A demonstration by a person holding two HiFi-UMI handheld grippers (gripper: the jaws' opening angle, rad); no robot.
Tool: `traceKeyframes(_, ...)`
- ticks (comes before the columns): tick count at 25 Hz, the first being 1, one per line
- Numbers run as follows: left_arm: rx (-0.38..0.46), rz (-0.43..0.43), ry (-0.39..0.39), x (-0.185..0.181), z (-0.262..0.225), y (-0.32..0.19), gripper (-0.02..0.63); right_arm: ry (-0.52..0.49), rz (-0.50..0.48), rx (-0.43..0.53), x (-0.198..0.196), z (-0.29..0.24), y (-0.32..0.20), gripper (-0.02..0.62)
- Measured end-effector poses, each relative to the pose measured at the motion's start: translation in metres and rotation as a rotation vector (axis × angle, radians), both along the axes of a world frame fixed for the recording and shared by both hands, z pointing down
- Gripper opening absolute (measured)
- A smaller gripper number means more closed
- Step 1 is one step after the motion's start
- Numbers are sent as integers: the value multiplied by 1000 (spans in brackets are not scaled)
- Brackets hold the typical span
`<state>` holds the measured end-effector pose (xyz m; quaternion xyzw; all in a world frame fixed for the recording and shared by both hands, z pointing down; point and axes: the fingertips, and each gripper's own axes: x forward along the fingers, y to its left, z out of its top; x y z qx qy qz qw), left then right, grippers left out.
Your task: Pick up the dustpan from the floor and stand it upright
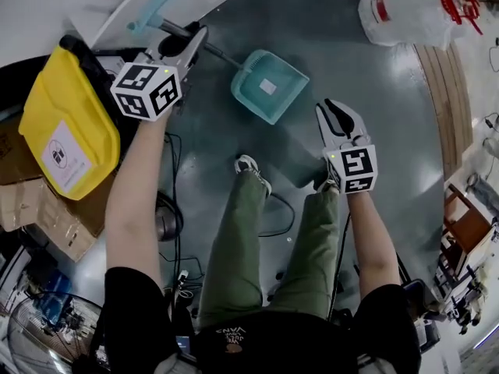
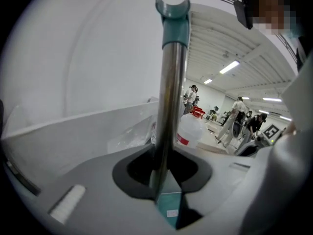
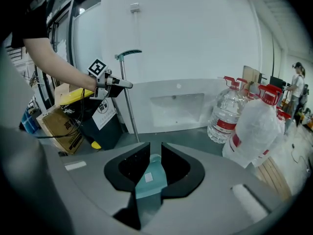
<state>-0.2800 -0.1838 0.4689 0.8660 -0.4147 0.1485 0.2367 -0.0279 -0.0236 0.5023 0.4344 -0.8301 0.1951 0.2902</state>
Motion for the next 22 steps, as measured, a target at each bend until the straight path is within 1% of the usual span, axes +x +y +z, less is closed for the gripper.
traceKeyframes(5, 49, 68, -78, -19, -10, -19, 127, -8, 39, 8, -5, -7, -7, 74)
traceKeyframes(8, 78, 124, -143, -27, -13, -26, 127, -13, 64, 10, -6, -12, -11, 74)
traceKeyframes(13, 123, 213, -250, -44, -12, -34, 126, -19, 75, 18, -14, -13, -18, 74)
traceKeyframes(19, 188, 270, -369, -61, -11, -41, 126, -34, 72, 13, -27, -11, -20, 74)
traceKeyframes(22, 213, 273, -394, -67, -12, -47, 126, -29, 71, 3, -26, -7, -18, 74)
